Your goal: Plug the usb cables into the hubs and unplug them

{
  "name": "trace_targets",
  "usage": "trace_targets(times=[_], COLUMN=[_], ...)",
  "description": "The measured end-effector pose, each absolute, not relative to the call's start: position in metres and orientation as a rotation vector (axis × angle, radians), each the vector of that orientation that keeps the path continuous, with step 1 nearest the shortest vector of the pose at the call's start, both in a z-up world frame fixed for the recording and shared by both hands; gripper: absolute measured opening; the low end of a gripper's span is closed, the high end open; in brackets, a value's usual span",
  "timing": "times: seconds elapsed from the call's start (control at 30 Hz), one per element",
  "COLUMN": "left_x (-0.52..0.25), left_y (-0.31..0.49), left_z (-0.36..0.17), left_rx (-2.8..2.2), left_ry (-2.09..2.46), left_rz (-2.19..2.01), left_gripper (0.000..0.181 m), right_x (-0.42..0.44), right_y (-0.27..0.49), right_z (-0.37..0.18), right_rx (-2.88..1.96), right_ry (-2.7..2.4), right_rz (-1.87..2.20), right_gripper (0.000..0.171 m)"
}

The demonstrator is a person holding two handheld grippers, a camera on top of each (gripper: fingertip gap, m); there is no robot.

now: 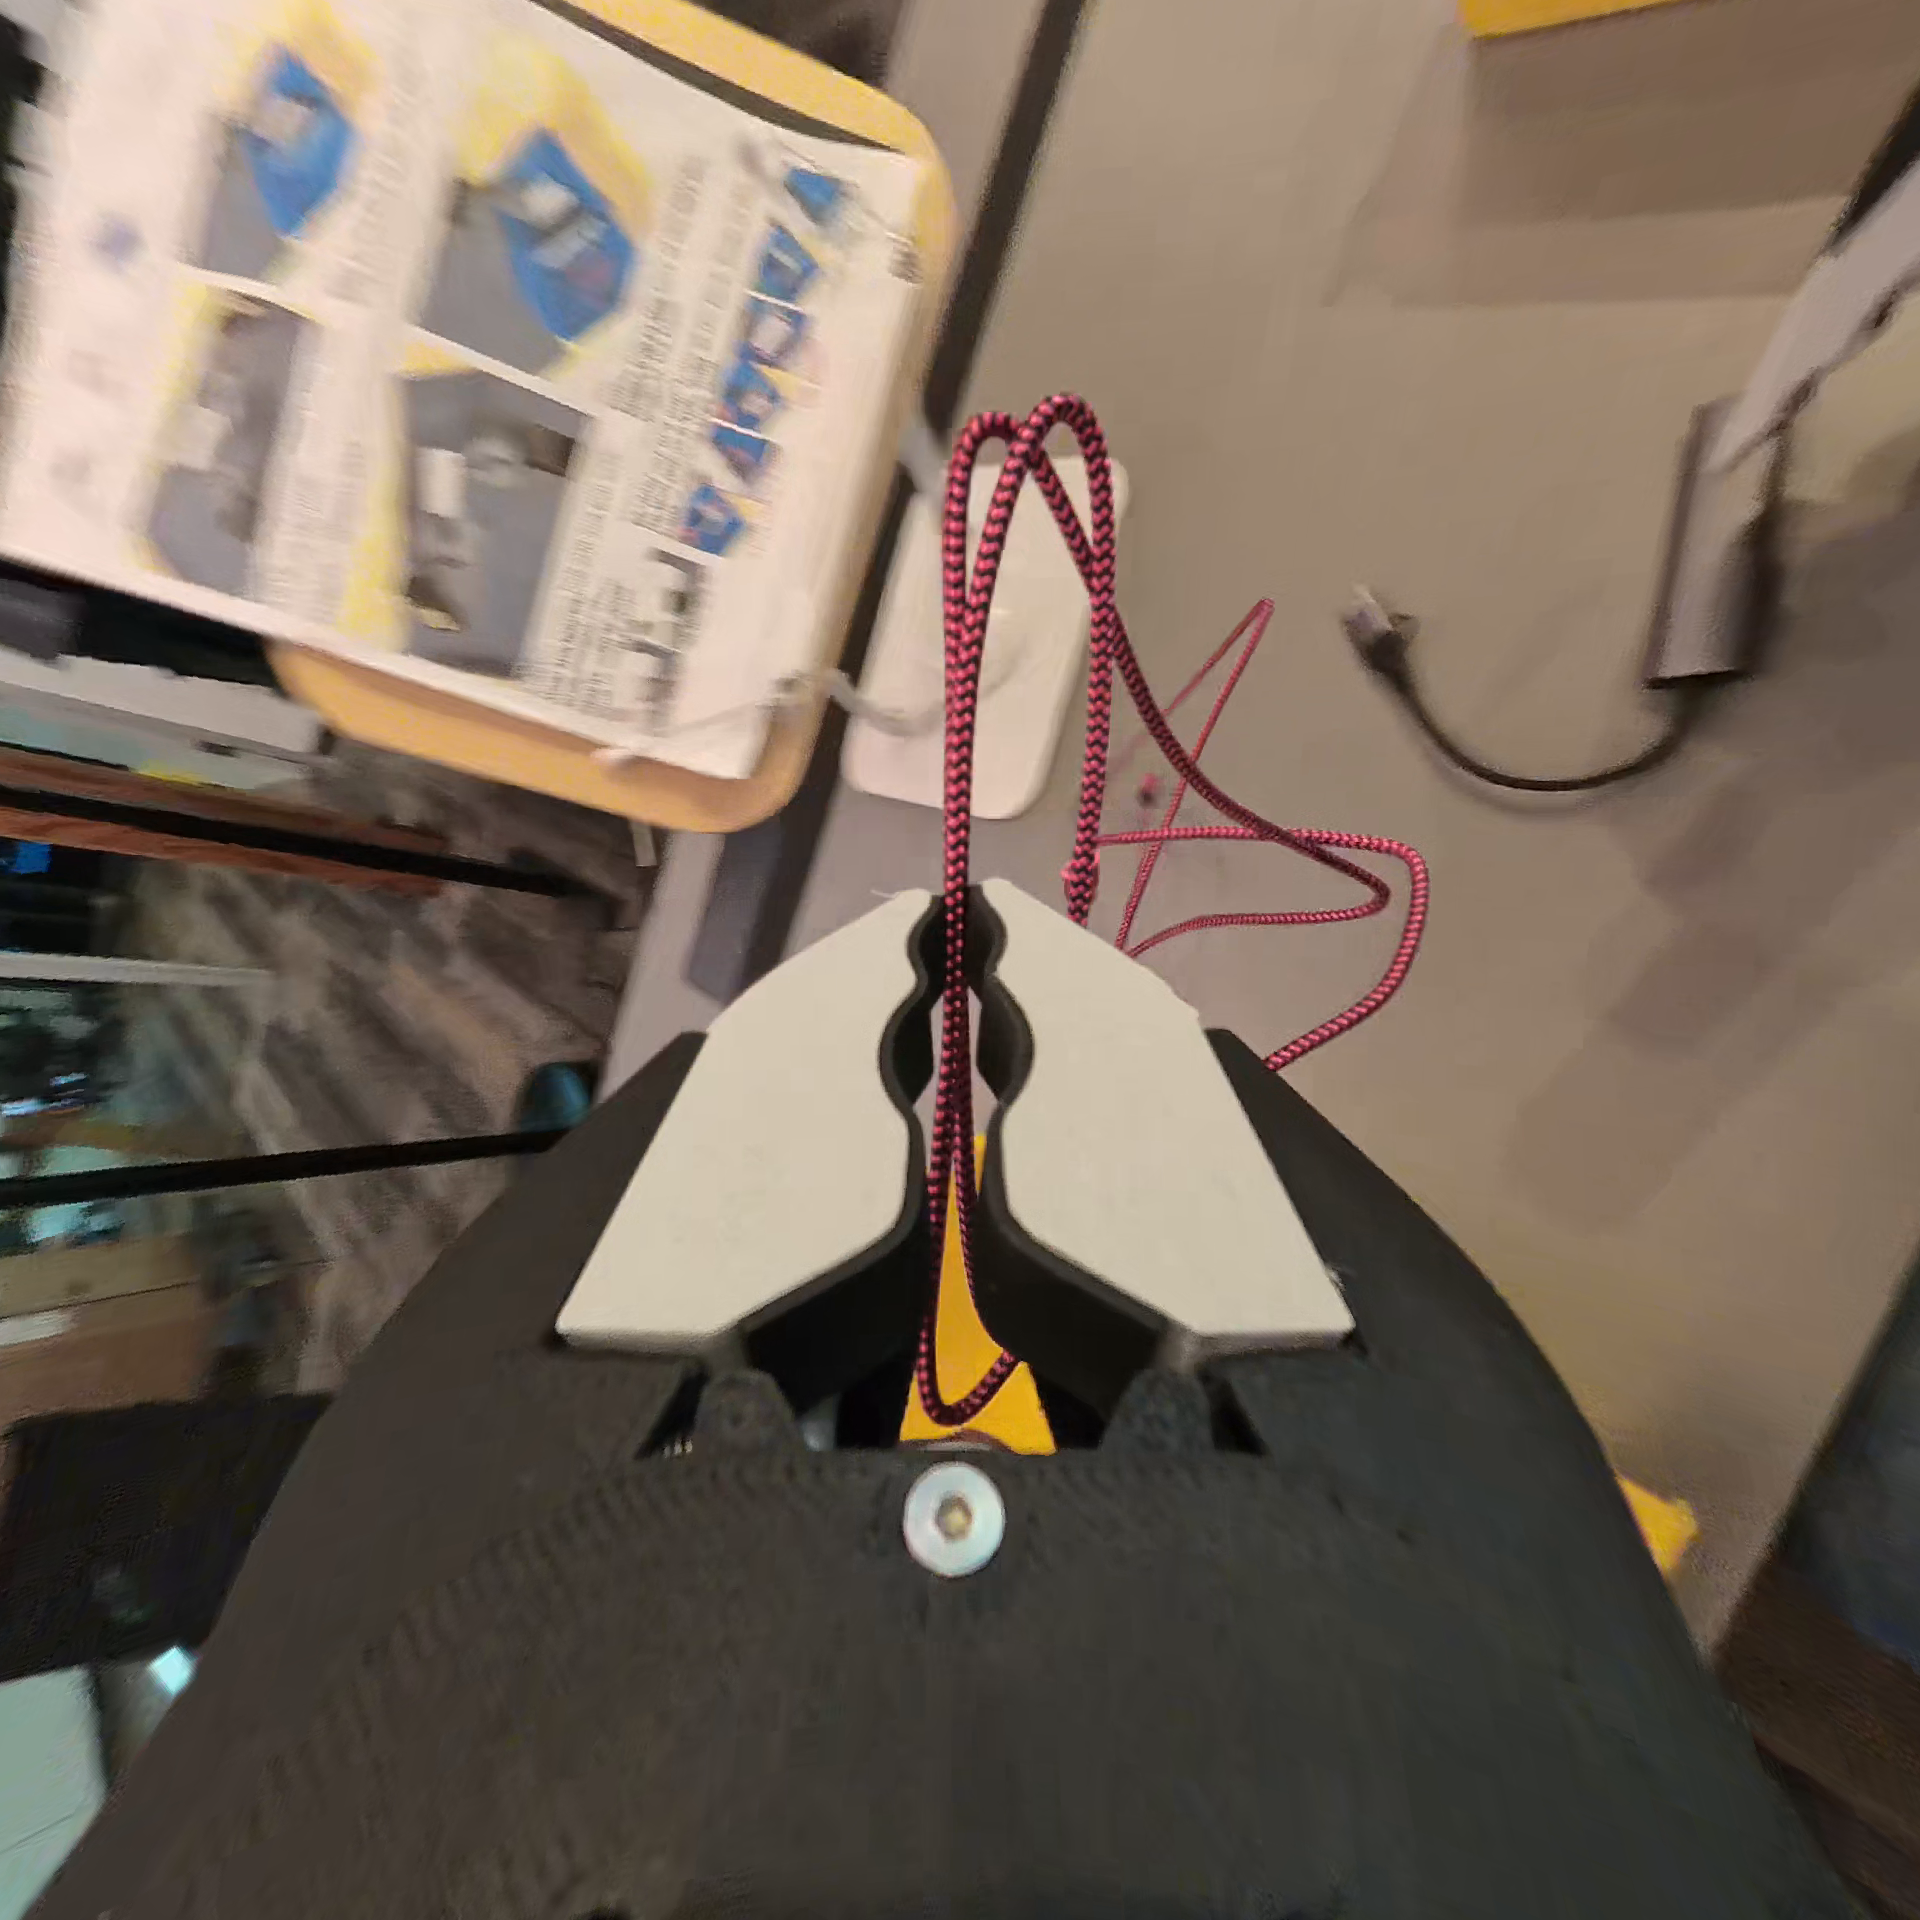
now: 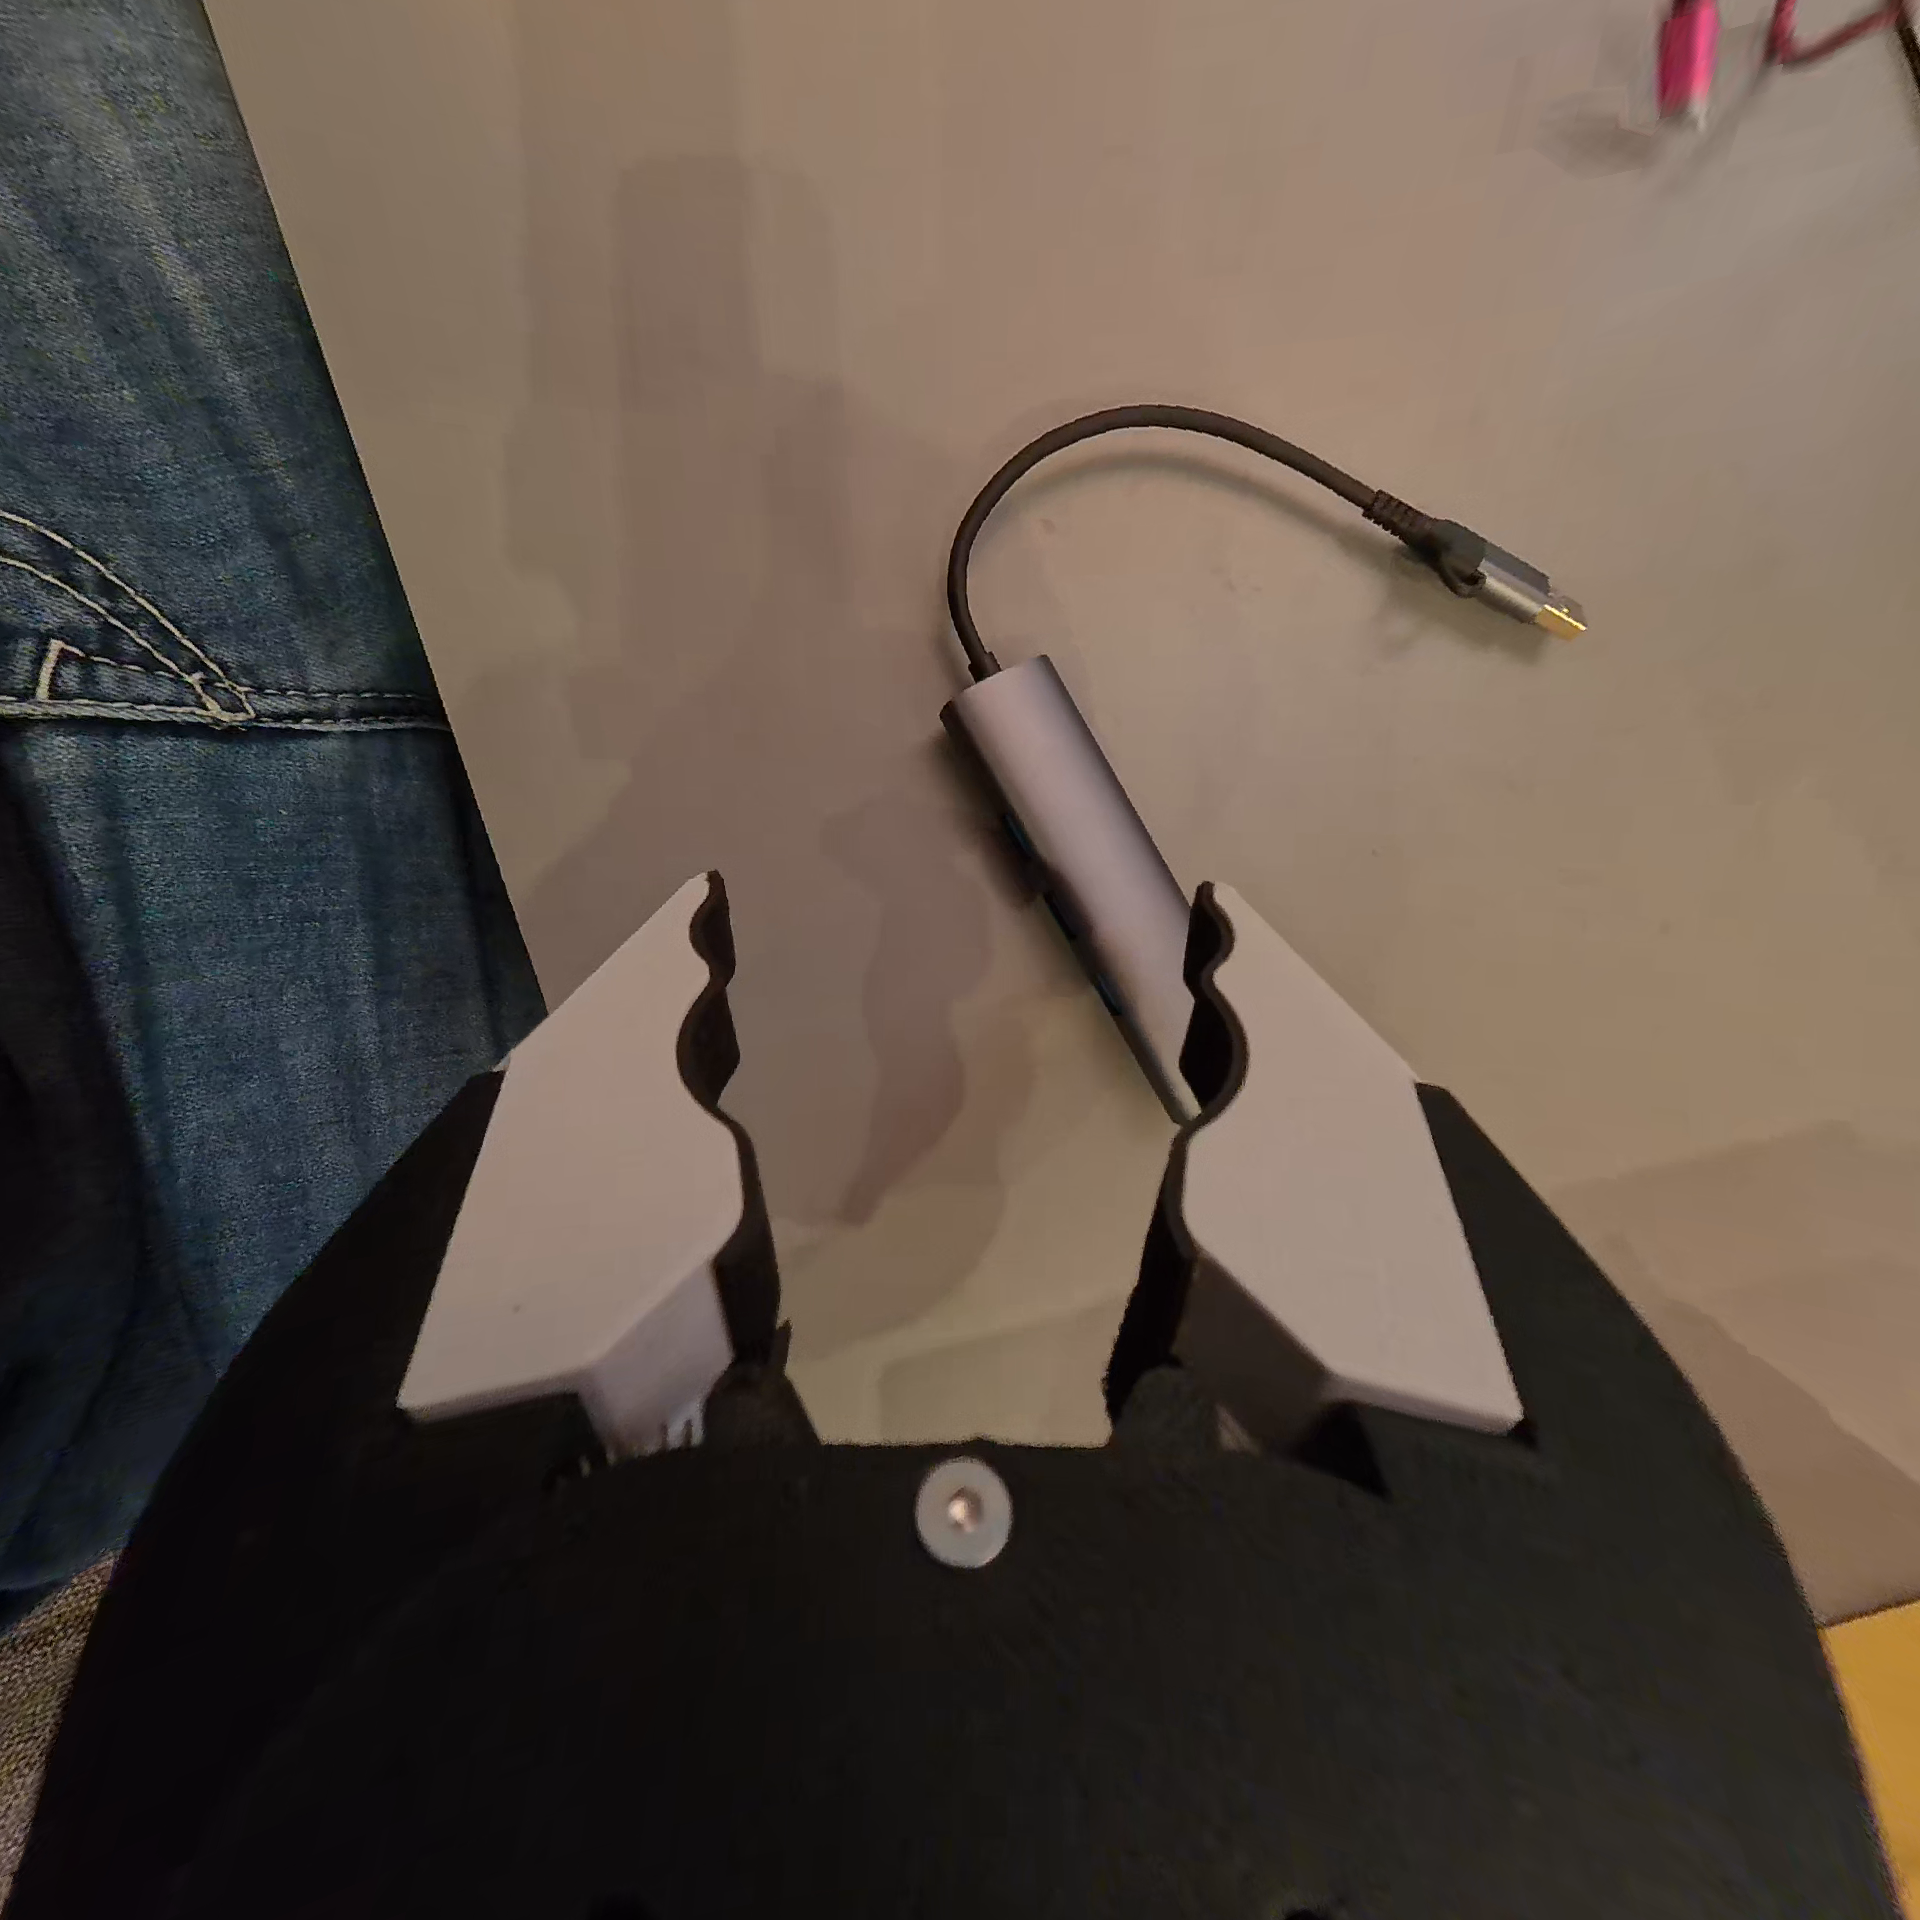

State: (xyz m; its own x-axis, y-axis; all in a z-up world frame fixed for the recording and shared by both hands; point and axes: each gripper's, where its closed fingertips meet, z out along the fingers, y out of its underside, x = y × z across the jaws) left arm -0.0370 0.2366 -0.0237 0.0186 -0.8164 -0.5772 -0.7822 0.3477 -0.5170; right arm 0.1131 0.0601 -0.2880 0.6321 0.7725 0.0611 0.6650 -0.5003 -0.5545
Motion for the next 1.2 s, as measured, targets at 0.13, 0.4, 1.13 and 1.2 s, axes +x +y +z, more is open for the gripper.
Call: trace_targets(times=[0.13, 0.4, 1.13, 1.2], left_x=[-0.026, -0.011, -0.028, -0.034], left_y=[0.208, 0.164, 0.144, 0.155], left_z=[-0.114, -0.224, -0.269, -0.257], left_rx=[-1.568, -1.667, -1.998, -1.993], left_ry=[1.845, 1.933, 1.846, 1.834], left_rz=[-0.215, -0.374, -0.604, -0.578], left_gripper=[0.001, 0.002, 0.047, 0.046], right_x=[0.117, 0.108, 0.075, 0.075], right_y=[0.060, 0.067, 0.091, 0.092], right_z=[-0.287, -0.267, -0.269, -0.269], right_rx=[-2.319, -2.230, -2.227, -2.230], right_ry=[-1.089, -0.981, -0.938, -0.942], right_rz=[0.284, 0.429, 0.534, 0.529], right_gripper=[0.084, 0.071, 0.059, 0.059])
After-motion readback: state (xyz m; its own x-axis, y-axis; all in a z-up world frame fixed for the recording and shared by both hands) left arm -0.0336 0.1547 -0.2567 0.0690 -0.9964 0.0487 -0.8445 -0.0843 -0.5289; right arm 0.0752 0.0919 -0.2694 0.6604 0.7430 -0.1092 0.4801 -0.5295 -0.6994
